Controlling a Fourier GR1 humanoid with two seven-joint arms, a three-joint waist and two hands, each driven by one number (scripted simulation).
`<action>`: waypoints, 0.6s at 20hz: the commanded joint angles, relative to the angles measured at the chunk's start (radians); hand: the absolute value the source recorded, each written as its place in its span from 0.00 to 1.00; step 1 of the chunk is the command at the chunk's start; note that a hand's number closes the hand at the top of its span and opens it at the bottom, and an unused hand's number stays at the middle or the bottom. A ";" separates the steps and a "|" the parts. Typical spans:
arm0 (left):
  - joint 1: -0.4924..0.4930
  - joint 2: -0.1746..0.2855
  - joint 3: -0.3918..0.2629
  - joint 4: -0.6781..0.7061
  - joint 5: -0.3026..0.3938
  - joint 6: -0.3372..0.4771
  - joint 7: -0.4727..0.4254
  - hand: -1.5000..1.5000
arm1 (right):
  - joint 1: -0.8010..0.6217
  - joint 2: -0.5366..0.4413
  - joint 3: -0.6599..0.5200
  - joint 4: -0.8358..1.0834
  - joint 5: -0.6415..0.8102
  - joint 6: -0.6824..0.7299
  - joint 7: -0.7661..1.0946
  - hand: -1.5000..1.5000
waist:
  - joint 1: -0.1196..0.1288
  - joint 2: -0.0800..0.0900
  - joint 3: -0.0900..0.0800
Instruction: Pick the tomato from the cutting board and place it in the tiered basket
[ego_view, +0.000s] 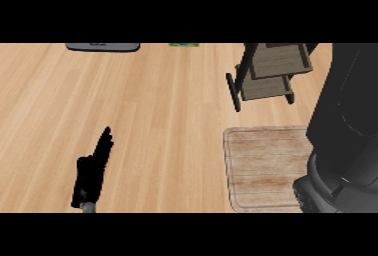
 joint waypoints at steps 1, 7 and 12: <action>0.000 -0.011 0.001 0.003 0.003 0.000 -0.013 0.50 | -0.147 -0.021 -0.121 0.144 0.025 0.098 0.166 1.00 | -0.005 0.006 0.002; 0.011 0.032 0.038 0.003 0.025 -0.039 -0.021 0.50 | -0.226 0.006 -0.215 0.337 0.039 -0.008 0.157 1.00 | 0.002 0.012 0.003; 0.040 -0.009 0.000 -0.009 -0.006 -0.008 -0.027 0.50 | -0.173 -0.064 -0.326 0.447 0.001 -0.100 0.073 1.00 | -0.007 0.013 0.004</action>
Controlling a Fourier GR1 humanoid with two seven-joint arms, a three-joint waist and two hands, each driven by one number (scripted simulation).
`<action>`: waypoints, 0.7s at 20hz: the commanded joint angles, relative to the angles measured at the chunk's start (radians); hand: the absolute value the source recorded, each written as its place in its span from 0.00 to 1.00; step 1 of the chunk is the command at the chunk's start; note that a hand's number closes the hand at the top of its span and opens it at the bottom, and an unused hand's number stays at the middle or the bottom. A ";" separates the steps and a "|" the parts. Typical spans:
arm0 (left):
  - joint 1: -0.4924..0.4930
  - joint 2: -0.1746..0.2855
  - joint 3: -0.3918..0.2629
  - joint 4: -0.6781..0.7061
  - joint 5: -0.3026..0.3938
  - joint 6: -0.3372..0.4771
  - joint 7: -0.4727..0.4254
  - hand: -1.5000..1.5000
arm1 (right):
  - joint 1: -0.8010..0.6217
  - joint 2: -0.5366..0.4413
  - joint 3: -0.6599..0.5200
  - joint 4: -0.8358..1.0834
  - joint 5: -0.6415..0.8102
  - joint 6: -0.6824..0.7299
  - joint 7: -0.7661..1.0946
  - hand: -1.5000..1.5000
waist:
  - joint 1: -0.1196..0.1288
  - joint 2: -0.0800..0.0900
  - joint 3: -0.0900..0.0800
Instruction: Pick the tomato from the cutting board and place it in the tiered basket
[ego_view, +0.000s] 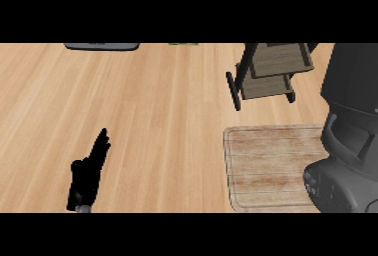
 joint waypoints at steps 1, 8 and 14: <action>0.025 -0.012 -0.029 -0.047 -0.032 0.026 0.015 0.50 | -0.013 -0.024 -0.061 0.133 0.000 -0.087 0.132 1.00 | 0.003 0.002 0.001; -0.036 -0.027 0.007 0.028 -0.009 0.008 0.009 0.50 | 0.017 -0.036 -0.120 0.222 0.004 -0.246 0.153 1.00 | -0.003 0.006 0.000; -0.007 -0.035 -0.007 0.025 -0.014 -0.002 -0.032 0.50 | 0.083 0.012 -0.238 0.134 -0.106 -0.486 0.132 0.00 | 0.007 0.008 0.002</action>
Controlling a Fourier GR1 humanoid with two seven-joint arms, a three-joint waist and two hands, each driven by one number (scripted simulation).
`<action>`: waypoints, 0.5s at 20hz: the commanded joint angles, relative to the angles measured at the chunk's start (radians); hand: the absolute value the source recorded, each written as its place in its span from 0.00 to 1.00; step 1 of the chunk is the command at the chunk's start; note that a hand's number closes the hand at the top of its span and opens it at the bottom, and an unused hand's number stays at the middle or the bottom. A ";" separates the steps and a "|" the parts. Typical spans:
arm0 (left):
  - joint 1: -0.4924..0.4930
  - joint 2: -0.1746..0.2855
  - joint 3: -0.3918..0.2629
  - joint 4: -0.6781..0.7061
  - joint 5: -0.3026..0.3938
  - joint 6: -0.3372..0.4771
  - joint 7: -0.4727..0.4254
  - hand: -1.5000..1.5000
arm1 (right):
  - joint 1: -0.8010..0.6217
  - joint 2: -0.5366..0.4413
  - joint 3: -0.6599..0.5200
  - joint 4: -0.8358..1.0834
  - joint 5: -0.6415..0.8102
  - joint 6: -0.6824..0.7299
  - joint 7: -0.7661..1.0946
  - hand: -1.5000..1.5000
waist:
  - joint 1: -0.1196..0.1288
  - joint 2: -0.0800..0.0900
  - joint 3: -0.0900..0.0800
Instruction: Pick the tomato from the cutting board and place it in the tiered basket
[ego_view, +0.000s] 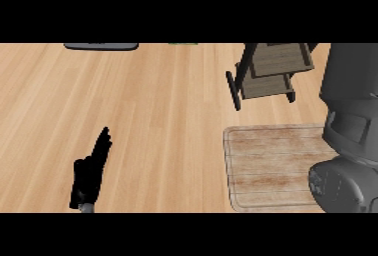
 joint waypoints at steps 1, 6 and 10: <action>-0.032 0.007 0.013 0.027 0.010 -0.020 0.009 0.50 | 0.030 0.052 -0.079 -0.031 -0.085 -0.234 0.102 0.00 | -0.001 0.004 0.000; 0.005 0.020 0.013 -0.010 0.002 -0.017 0.001 0.50 | 0.061 0.066 -0.096 -0.061 -0.129 -0.435 0.031 0.00 | 0.001 -0.001 0.000; 0.002 0.000 0.002 -0.002 -0.003 -0.013 0.005 0.50 | 0.003 0.049 -0.091 -0.037 -0.158 -0.555 -0.001 0.00 | 0.003 -0.001 0.000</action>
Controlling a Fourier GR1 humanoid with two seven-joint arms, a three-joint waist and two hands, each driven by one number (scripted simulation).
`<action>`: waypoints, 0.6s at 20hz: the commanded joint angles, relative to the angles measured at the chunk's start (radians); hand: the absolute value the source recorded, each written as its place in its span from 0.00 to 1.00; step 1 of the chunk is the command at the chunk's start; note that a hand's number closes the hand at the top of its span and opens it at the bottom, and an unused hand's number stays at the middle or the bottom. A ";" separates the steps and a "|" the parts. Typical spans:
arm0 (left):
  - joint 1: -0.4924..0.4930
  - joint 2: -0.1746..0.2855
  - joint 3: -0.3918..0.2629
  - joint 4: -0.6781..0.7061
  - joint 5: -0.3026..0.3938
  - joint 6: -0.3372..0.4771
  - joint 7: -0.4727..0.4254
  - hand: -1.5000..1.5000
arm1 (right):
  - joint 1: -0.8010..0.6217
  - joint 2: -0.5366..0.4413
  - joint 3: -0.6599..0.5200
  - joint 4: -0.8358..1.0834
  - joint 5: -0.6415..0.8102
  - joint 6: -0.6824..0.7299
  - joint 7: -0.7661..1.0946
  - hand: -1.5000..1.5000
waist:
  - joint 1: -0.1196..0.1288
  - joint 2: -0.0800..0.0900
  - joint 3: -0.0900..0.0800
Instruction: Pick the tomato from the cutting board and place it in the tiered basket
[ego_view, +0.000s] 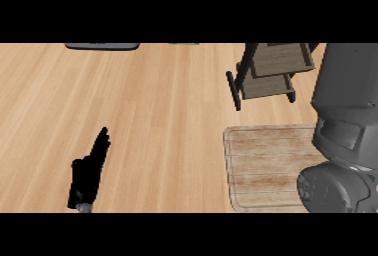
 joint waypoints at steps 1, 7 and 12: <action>-0.006 -0.018 -0.010 0.029 -0.013 0.005 -0.024 0.50 | -0.057 -0.029 0.006 0.017 -0.027 -0.178 0.052 0.00 | -0.004 -0.001 -0.002; 0.009 0.004 0.018 0.025 -0.005 0.004 -0.004 0.50 | -0.023 -0.048 0.080 -0.176 0.212 -0.175 0.132 0.00 | -0.037 -0.016 -0.003; 0.020 -0.010 0.018 0.001 -0.012 0.031 0.017 0.50 | -0.027 0.028 0.127 -0.427 0.385 -0.046 0.213 0.00 | -0.055 -0.029 -0.003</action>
